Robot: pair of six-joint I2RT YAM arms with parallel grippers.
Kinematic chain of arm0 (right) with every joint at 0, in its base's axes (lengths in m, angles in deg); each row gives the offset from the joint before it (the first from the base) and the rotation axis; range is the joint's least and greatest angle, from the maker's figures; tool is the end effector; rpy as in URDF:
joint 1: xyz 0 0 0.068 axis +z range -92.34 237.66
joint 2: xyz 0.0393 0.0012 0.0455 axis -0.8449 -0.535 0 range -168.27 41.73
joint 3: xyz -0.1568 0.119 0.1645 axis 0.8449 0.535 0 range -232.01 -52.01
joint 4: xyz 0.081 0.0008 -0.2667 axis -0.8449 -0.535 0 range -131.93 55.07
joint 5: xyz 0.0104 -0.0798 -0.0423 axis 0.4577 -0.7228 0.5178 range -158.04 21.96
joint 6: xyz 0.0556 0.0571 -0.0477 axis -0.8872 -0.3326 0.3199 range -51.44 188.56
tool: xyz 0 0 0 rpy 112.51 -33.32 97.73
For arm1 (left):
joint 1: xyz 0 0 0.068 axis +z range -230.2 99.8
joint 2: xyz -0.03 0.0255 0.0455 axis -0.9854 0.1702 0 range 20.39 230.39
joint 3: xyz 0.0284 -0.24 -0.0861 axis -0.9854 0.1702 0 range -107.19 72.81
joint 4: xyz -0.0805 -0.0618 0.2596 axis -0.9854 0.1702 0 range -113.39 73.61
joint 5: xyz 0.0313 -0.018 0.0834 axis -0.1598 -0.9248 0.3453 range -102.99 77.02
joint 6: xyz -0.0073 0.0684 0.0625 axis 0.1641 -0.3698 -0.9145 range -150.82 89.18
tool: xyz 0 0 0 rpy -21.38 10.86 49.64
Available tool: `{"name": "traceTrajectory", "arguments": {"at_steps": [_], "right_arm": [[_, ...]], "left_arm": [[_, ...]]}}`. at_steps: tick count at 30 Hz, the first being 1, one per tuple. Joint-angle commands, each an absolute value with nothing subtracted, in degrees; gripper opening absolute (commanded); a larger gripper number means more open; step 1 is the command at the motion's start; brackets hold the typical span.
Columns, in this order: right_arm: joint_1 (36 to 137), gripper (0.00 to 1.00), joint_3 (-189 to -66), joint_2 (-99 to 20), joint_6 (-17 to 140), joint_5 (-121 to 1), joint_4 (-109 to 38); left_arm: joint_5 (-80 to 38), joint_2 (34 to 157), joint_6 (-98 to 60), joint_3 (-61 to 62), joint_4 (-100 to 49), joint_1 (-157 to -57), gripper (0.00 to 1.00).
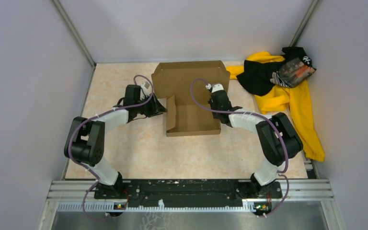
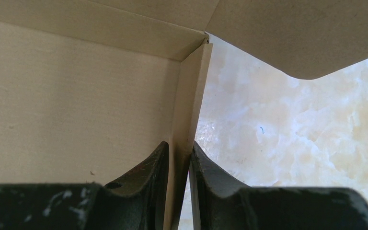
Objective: Fold the paper box
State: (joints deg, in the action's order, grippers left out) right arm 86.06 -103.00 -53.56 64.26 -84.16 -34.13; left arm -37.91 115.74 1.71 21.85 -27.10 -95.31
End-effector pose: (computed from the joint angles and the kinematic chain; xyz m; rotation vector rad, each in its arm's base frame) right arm 0.3497 0.1628 0.1124 -0.3418 2.2681 -0.0342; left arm 0.3643 -0.1349 0.1205 -0.1211 2.3724 -0.9160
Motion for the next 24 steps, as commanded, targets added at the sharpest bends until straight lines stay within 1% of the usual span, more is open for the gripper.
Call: {"name": "traceTrajectory", "arguments": {"at_steps": [1, 8, 11, 24], "right_arm": [[87.17, 0.22, -104.76, -51.11, 63.55, -82.48, -32.2], [87.19, 0.22, -105.14, -51.42, 63.63, -82.28, -32.29], [87.19, 0.22, -105.27, -51.63, 63.64, -82.2, -32.29], [87.36, 0.22, -104.88, -51.67, 63.33, -82.16, -32.12]], "left_arm": [[-37.83, 113.02, 0.51, 20.6, -26.13, -95.84, 0.45], [-38.17, 112.51, -0.62, 19.24, -23.73, -96.2, 0.48], [-37.18, 113.74, -2.04, 17.55, -20.19, -97.07, 0.49], [-28.69, 119.66, -6.39, 11.57, -9.4, -100.85, 0.49]]}}
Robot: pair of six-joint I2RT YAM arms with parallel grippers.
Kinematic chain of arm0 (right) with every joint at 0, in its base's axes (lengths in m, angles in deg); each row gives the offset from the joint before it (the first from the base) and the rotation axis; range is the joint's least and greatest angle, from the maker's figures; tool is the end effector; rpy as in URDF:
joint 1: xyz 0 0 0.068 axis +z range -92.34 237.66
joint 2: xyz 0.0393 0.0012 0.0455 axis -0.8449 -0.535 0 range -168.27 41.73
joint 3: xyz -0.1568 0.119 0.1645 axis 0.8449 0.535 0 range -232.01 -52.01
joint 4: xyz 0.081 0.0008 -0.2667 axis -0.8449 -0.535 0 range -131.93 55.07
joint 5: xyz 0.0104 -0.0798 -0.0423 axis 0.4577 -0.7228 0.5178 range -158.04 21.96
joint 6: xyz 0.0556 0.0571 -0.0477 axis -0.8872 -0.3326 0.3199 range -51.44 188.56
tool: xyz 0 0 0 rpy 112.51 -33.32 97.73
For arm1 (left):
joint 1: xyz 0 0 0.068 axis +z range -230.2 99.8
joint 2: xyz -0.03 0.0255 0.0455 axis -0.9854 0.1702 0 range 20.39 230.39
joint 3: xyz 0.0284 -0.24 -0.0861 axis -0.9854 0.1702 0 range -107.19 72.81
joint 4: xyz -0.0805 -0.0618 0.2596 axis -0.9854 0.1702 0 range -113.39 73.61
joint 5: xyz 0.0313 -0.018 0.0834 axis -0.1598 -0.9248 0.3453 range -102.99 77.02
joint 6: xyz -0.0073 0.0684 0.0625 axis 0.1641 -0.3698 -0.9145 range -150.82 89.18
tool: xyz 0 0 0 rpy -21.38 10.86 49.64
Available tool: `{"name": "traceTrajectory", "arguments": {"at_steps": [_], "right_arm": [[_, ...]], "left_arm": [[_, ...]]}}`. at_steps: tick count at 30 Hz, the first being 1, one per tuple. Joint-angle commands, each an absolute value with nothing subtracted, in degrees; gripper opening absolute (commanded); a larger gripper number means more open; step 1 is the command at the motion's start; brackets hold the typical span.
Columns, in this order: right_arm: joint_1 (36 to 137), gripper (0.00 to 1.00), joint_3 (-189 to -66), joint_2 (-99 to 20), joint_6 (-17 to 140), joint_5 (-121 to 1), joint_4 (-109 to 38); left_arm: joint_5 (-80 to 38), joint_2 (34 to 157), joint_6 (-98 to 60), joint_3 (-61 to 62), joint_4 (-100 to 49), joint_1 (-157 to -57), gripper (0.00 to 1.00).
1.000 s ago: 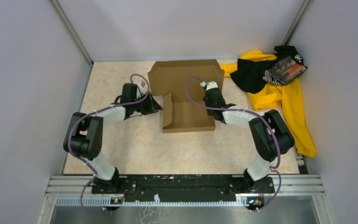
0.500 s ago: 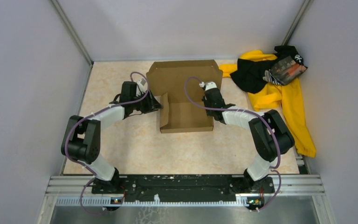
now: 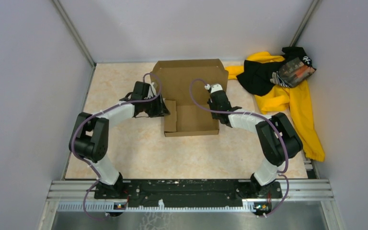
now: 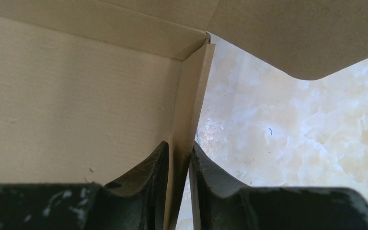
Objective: Fold the paper box
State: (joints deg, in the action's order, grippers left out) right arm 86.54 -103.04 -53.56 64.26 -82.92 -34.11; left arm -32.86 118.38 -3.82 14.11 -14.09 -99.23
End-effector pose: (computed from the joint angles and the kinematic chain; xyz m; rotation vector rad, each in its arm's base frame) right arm 0.3480 0.1675 0.1123 -0.3624 2.2690 -0.0053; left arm 0.3661 -0.1564 0.1233 -0.0088 2.5046 -0.7723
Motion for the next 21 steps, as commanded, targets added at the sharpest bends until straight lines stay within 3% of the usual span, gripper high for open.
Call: {"name": "traceTrajectory", "arguments": {"at_steps": [1, 16, 21], "right_arm": [[87.36, 0.22, -104.84, -51.62, 63.29, -82.12, -32.13], [87.54, 0.22, -103.74, -51.18, 62.76, -82.12, -31.52], [87.59, 0.22, -103.33, -50.69, 62.67, -82.11, -31.41]], "left_arm": [[-27.94, 119.82, -6.59, 11.21, -8.89, -101.18, 0.49], [-8.0, 123.3, -8.77, 3.52, 3.2, -107.58, 0.49], [-2.98, 124.91, -8.57, 2.39, 5.32, -109.18, 0.44]]}}
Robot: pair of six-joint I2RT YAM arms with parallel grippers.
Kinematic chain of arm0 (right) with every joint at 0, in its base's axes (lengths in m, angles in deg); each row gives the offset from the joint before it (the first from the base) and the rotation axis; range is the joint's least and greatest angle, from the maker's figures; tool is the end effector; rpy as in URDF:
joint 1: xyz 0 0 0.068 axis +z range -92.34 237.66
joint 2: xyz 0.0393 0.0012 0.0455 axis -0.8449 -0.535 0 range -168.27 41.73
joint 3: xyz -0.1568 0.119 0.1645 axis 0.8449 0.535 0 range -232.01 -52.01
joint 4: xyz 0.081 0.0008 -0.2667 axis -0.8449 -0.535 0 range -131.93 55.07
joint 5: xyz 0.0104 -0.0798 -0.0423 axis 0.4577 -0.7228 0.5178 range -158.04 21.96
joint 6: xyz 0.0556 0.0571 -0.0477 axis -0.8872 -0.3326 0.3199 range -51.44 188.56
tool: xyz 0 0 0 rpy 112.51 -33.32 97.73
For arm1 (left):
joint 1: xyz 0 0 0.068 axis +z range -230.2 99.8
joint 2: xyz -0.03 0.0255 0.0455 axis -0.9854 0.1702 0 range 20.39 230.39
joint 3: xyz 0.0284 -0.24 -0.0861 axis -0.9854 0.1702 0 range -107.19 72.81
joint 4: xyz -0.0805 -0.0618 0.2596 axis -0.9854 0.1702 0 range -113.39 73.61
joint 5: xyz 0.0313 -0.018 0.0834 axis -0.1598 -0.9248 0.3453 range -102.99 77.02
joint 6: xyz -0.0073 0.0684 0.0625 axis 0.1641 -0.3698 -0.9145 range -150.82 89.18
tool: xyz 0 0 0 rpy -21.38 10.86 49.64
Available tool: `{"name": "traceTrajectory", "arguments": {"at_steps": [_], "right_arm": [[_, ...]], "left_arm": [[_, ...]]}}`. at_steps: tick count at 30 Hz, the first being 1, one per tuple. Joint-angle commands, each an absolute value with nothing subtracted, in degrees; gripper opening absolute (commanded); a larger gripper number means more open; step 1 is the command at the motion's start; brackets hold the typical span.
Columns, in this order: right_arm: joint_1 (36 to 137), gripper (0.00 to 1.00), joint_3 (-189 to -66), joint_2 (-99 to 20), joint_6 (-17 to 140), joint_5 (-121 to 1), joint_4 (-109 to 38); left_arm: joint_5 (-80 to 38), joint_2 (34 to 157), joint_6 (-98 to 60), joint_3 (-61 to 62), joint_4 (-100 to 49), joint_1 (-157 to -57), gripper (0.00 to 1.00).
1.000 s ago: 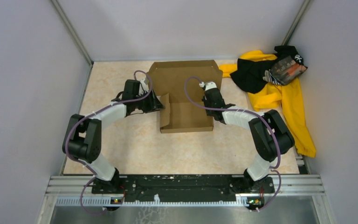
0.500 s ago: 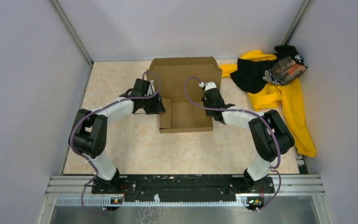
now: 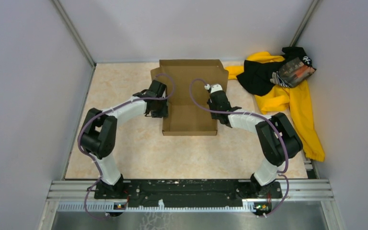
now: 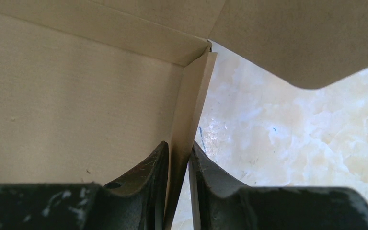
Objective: Fold the paper box
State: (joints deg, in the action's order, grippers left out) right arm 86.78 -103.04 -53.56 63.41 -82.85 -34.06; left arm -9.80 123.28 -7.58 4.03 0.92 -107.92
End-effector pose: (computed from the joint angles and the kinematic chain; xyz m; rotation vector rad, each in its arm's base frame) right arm 0.3474 0.1691 0.1124 -0.3507 2.2703 0.0062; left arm 0.3645 -0.1862 0.1222 0.0813 2.6084 -0.2519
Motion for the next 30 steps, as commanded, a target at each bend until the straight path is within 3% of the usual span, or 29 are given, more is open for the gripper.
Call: {"name": "traceTrajectory", "arguments": {"at_steps": [1, 9, 21, 27, 30], "right_arm": [[87.56, 0.22, -103.25, -50.61, 62.67, -82.1, -31.41], [87.63, 0.22, -102.51, -50.21, 62.49, -81.93, -31.17], [87.98, 0.22, -101.68, -49.39, 62.32, -81.84, -31.02], [88.07, 0.23, -101.63, -48.71, 62.41, -81.76, -31.39], [88.14, 0.23, -101.76, -48.46, 62.54, -81.91, -31.63]], "left_arm": [[-1.92, 125.11, -8.52, 2.16, 5.68, -109.45, 0.43], [5.47, 125.71, -8.33, 0.37, 8.16, -111.82, 0.38], [11.61, 128.84, -8.15, -2.28, 10.84, -114.09, 0.07], [16.73, 130.16, -8.5, -3.49, 12.47, -115.65, 0.06], [19.83, 129.85, -8.59, -3.51, 12.6, -116.57, 0.09]]}}
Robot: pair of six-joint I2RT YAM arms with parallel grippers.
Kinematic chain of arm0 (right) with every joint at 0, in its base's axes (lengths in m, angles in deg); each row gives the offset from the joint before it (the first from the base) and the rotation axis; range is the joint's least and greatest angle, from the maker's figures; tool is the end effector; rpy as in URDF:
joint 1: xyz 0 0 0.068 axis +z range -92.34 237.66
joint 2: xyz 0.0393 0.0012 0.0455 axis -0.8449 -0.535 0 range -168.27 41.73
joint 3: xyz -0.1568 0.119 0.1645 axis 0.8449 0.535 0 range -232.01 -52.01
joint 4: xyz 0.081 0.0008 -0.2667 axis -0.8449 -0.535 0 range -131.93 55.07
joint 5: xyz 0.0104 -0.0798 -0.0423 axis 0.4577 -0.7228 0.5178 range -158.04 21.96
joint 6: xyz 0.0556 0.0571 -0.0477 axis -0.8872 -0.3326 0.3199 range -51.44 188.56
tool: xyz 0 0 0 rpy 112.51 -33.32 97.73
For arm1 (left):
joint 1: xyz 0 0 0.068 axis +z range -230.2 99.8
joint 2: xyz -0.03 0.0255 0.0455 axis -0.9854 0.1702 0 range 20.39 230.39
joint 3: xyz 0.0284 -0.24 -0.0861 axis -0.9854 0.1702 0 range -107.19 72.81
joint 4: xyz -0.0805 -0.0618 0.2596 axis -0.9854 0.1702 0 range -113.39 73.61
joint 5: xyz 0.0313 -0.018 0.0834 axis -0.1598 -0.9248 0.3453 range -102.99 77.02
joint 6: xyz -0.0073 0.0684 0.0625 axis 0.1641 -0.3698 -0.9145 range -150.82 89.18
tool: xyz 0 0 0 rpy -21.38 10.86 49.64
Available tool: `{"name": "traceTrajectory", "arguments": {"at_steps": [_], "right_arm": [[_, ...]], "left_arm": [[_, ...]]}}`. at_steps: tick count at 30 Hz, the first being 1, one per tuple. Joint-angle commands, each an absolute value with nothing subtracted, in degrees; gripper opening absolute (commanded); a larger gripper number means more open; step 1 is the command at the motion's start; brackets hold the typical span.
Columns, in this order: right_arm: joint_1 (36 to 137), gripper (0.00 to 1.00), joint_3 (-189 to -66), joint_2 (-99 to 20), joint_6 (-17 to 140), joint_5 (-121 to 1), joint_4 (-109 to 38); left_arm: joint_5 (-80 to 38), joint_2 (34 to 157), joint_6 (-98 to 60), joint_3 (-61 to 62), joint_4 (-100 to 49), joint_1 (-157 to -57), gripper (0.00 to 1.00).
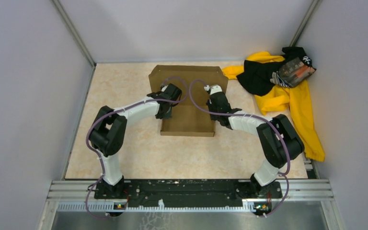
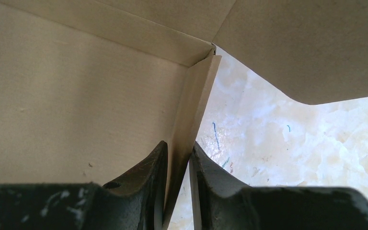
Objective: Fold the paper box
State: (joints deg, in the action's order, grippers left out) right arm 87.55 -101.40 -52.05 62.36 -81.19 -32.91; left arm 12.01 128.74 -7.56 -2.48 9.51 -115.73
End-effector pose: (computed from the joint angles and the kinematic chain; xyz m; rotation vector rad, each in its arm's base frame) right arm 0.3400 0.1735 0.1140 -0.3552 2.2598 0.0619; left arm 0.3560 -0.2108 0.1179 0.1533 2.5574 0.2268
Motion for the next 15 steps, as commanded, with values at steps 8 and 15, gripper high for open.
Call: {"name": "traceTrajectory", "arguments": {"at_steps": [8, 15], "right_arm": [[88.47, 0.32, -102.35, -46.29, 62.49, -81.45, -33.16], [88.68, 0.43, -102.99, -43.01, 62.54, -79.99, -35.98]], "left_arm": [[20.87, 129.5, -9.72, -1.88, 10.24, -117.13, 0.3], [19.86, 128.87, -10.62, 1.5, 7.26, -117.14, 0.31]]}}
